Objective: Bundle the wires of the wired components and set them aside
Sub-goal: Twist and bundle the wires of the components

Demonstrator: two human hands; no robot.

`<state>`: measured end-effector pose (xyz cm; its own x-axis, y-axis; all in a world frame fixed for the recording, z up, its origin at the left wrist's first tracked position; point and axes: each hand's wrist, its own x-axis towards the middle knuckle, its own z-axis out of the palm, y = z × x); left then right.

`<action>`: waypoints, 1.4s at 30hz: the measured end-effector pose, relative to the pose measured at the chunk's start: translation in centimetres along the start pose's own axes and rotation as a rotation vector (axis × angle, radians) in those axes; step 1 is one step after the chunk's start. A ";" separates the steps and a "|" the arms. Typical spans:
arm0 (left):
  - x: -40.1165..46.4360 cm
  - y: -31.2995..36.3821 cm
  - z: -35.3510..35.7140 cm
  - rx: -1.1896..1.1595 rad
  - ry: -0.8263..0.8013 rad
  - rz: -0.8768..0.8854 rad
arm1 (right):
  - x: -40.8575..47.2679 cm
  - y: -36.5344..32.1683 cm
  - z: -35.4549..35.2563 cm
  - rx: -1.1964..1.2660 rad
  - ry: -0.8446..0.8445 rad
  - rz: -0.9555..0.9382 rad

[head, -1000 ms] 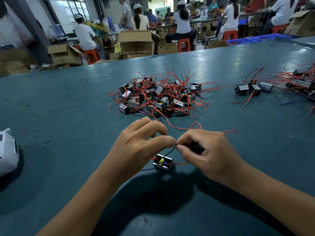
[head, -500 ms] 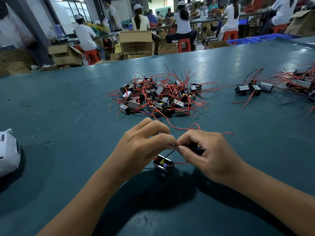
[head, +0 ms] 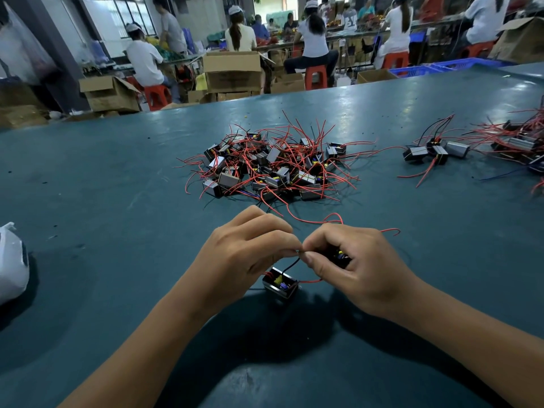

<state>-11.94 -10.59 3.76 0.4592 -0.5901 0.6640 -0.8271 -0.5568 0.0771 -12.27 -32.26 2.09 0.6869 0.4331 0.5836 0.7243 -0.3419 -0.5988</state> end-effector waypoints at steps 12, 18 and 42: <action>0.4 0.4 0.1 -0.082 -0.008 -0.062 | -0.1 -0.1 -0.1 -0.041 -0.008 -0.029; 0.7 1.2 -0.4 -0.238 -0.122 -0.260 | 0.0 -0.2 -0.1 -0.121 0.000 -0.069; 1.0 3.0 0.5 -0.547 -0.115 -0.729 | 0.0 -0.4 0.3 -0.114 0.060 0.004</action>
<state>-13.82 -13.10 4.26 0.9325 -0.2725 0.2370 -0.3449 -0.4773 0.8082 -12.58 -31.88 2.10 0.6898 0.3820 0.6150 0.7212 -0.4377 -0.5370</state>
